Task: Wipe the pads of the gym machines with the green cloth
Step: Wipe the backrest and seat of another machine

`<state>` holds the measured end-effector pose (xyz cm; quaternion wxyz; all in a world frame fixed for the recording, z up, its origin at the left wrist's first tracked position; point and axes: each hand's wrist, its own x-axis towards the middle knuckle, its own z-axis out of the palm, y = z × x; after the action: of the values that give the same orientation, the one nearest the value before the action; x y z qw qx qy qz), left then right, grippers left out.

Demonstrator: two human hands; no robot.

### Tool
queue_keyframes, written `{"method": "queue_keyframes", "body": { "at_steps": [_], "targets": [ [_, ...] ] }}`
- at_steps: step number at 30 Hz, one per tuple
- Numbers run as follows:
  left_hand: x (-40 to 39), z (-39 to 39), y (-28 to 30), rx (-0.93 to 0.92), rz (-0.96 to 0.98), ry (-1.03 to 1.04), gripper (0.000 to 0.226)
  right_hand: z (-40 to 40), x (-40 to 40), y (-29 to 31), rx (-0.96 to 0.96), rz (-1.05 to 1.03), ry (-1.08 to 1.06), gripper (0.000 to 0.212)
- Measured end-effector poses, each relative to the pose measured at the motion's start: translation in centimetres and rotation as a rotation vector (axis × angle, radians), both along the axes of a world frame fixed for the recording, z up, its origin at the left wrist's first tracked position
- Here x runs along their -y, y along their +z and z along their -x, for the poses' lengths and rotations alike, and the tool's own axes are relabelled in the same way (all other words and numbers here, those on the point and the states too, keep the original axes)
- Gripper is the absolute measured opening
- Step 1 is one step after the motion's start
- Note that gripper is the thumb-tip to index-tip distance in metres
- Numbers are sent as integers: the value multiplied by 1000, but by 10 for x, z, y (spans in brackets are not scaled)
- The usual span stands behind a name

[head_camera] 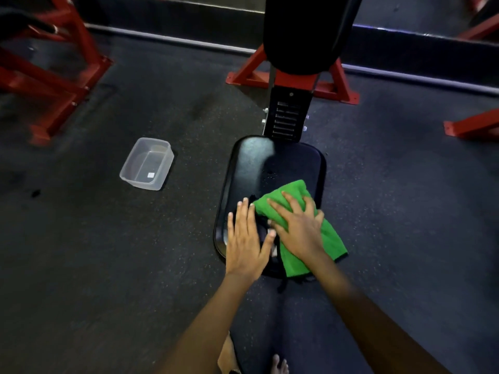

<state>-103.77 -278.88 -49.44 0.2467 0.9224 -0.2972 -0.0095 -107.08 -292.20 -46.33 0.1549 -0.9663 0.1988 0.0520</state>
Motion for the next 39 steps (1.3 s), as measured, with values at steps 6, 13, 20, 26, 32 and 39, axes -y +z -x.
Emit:
{"method": "queue_keyframes", "body": {
  "at_steps": [6,13,20,26,32,39],
  "targets": [
    [1,0,-10,116,22,1,79,23,20,-6,10,15,-40,49],
    [8,-1,6,-115,711,411,88,-37,-23,9,-81,27,141,55],
    [-9,-14,1,-533,874,782,61,-6,18,-4,11,1,359,53],
    [-37,-27,4,-796,981,765,54,-51,-37,4,-6,47,238,52],
    [-57,-31,12,-626,355,427,76,-5,-6,-9,102,8,551,53],
    [-52,-18,36,-247,-484,29,147,-73,-34,-1,21,71,192,50]
  ]
}}
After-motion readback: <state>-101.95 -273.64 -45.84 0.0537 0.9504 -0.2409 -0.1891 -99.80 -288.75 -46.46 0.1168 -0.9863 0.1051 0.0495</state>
